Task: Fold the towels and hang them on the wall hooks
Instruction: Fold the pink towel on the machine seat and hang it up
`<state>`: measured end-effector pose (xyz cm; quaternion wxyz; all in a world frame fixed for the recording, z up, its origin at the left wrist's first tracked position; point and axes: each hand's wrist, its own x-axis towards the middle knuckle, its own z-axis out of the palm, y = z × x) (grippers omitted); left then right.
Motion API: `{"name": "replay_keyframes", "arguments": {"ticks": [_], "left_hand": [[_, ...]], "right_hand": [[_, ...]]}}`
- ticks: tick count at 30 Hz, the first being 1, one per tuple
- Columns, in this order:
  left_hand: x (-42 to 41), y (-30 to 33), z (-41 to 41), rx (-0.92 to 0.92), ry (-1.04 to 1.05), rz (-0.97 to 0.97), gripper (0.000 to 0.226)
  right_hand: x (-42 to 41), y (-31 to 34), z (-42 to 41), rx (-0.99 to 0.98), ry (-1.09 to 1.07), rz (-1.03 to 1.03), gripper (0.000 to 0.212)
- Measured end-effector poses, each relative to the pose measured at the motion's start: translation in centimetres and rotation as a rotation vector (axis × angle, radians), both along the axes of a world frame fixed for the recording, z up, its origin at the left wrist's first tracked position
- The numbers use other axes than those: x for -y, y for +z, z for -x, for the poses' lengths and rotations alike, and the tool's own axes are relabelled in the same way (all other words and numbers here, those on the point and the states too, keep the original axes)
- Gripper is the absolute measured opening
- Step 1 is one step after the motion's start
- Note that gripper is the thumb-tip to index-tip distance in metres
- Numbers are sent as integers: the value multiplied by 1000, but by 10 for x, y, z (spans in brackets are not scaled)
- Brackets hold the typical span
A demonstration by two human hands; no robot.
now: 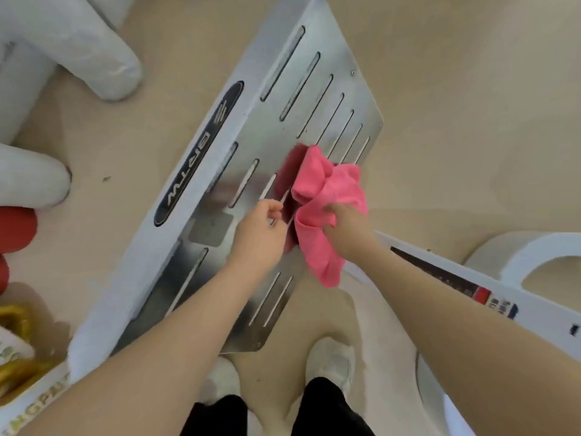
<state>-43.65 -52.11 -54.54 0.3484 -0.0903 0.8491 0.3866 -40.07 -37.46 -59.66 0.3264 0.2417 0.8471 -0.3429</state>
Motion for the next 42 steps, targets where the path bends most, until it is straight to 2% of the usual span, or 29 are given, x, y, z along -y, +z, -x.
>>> {"name": "replay_keyframes", "arguments": {"ticks": [2,6,7,9,12,15,20,26,29,34,37,42], "left_hand": [[-6,-32,1,-2,11,-22,30],[-21,-75,4,-19,34,-92,28],[-23,-81,4,-25,26,-97,28],[-26,-84,5,-38,-21,-81,28],[-27,-74,4,-31,-51,-97,28],[-28,-47,5,-35,-58,-127,24],[-30,51,1,-76,-125,-185,33],[-19,249,-5,-117,-590,-276,58],[-10,345,-17,-72,-719,-321,54],[-4,451,-44,-81,-846,-376,18],[-13,497,-73,-105,-934,-358,9],[-43,545,-147,-18,-1054,-481,24]], "right_hand": [[2,-38,2,-37,103,-83,37],[11,-79,-4,-100,214,-212,59],[14,-82,-7,-142,224,-278,57],[14,-89,-8,-201,261,-367,37],[6,-79,-6,-243,181,-254,22],[-7,-45,-8,-312,111,-137,18],[-21,69,-19,-280,11,-45,22],[-13,265,-40,-244,104,104,28],[-4,369,-61,-250,-57,264,30],[10,510,-123,-334,-312,494,25],[5,564,-171,-388,-541,468,25],[-13,618,-261,-491,-823,351,32]]}}
